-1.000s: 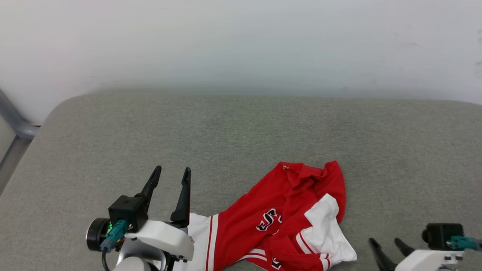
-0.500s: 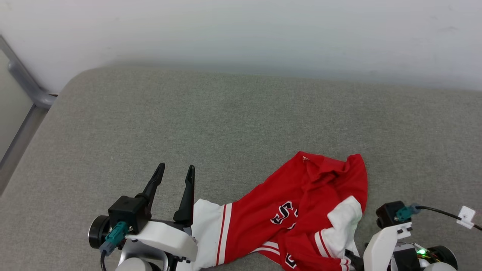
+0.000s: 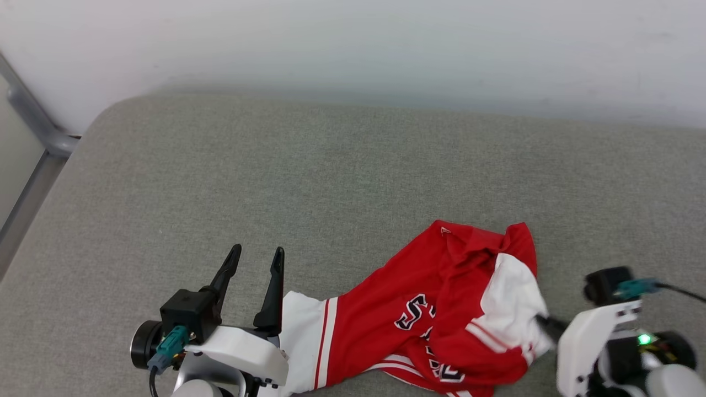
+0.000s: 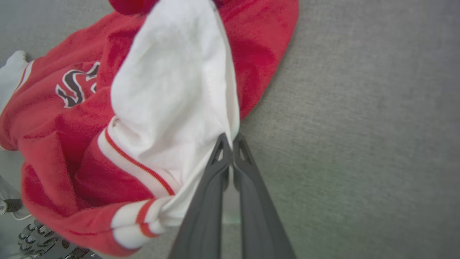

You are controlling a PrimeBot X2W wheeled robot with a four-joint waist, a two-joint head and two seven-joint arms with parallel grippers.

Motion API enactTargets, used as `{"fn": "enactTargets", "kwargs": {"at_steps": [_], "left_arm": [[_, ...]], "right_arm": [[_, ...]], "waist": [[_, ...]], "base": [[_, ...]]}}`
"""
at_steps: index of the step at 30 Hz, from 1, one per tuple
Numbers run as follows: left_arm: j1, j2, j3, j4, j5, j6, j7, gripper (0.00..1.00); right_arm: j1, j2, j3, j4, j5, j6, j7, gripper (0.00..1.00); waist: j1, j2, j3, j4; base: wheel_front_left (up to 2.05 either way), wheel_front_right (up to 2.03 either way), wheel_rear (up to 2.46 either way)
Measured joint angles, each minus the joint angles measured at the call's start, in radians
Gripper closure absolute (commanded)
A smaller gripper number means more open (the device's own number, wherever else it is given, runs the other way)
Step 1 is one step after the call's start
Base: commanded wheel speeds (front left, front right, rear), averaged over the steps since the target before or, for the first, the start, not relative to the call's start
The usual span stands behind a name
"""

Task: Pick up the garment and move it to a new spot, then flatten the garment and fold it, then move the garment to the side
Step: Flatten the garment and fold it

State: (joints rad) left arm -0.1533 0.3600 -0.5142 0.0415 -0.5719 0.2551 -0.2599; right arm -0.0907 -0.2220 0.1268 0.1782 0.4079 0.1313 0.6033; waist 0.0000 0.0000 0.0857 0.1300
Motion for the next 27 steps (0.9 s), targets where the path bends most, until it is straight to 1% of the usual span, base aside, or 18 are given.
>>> {"fn": "enactTargets", "kwargs": {"at_steps": [3,8,11,13,16,17,19,23,27], "left_arm": [[0.007,0.001,0.001,0.0,0.0,0.004,0.0,0.0],[0.026,0.006,0.002,-0.004,-0.002,0.01,0.0,0.0],[0.027,0.009,-0.002,-0.005,-0.002,0.011,0.004,0.0],[0.029,0.011,-0.003,-0.005,-0.002,0.013,0.009,0.0],[0.039,0.015,-0.004,-0.002,-0.004,0.017,0.011,0.0],[0.043,0.016,-0.003,-0.002,-0.006,0.018,0.011,0.0],[0.046,0.018,-0.002,-0.001,-0.007,0.019,0.012,0.0],[0.056,0.024,0.0,0.001,-0.013,0.024,0.014,0.0],[0.069,0.033,0.002,-0.001,-0.014,0.029,0.015,0.0]], "right_arm": [[0.004,0.006,-0.094,-0.058,-0.042,0.0,-0.055,1.0],[0.035,0.03,-0.289,-0.096,-0.102,0.0,-0.085,1.0],[0.073,0.068,-0.408,-0.091,-0.132,0.0,-0.092,1.0],[0.098,0.098,-0.477,-0.067,-0.14,0.0,-0.087,1.0],[0.129,0.123,-0.528,-0.018,-0.145,0.0,-0.086,1.0],[0.134,0.131,-0.531,-0.007,-0.145,0.0,-0.097,0.84],[0.133,0.147,-0.532,0.011,-0.131,0.0,-0.126,0.0],[0.127,0.157,-0.525,0.008,-0.124,0.0,-0.242,0.0],[0.128,0.163,-0.512,-0.04,-0.119,0.0,-0.392,0.0]], "waist": [[0.0,0.0,-0.014,-0.011],[0.0,0.0,-0.034,-0.033],[0.0,0.0,-0.037,-0.04],[0.0,0.0001,-0.038,-0.042],[0.0,0.0,-0.039,-0.046],[-0.0001,0.0,-0.038,-0.048],[0.0,0.0,-0.037,-0.053],[0.0,0.0,-0.046,-0.057],[0.0,0.0,-0.062,-0.058]], "base": [[0.0,0.0,0.0],[0.0,0.0,0.0],[0.0,0.0,0.0],[0.0,0.0,0.0],[0.0,0.0,0.0],[0.0,0.0,0.0],[0.0,0.0,0.0],[0.0,0.0,0.0],[0.0,0.0,0.0]]}}
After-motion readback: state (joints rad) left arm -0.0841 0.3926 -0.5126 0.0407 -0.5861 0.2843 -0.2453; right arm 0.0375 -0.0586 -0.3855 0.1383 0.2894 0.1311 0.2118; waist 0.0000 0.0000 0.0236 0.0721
